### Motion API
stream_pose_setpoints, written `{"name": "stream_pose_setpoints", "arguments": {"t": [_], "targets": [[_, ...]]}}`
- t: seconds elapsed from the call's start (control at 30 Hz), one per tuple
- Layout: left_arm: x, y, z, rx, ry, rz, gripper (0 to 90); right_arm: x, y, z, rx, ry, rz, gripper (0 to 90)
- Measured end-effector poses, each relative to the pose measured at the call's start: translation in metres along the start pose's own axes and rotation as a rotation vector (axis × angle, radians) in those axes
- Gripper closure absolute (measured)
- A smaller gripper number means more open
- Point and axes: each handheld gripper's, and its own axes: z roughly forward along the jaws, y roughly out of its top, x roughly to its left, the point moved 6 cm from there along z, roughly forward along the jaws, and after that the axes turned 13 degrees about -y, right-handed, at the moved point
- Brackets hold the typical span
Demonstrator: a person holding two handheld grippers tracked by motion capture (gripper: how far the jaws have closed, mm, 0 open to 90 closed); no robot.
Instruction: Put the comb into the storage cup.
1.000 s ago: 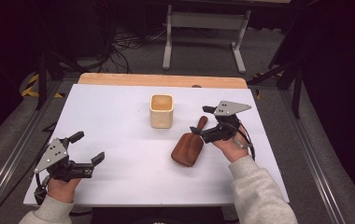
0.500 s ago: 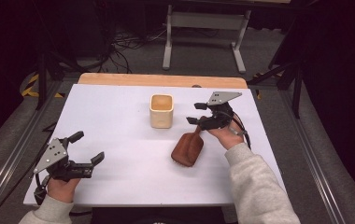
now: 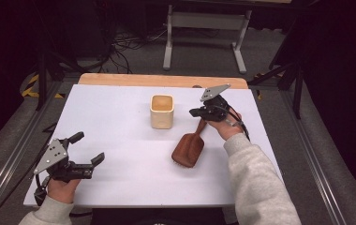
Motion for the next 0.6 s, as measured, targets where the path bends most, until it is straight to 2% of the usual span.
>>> {"name": "stream_pose_setpoints", "arguments": {"t": [0.27, 0.6], "targets": [[0.002, -0.001, 0.001, -0.009, -0.003, 0.000, 0.4, -0.008, -0.009, 0.022, 0.107, -0.014, -0.051, 89.8], [0.003, -0.001, -0.001, -0.007, 0.004, -0.007, 0.4, -0.010, -0.024, 0.044, 0.224, -0.001, -0.089, 89.9]]}}
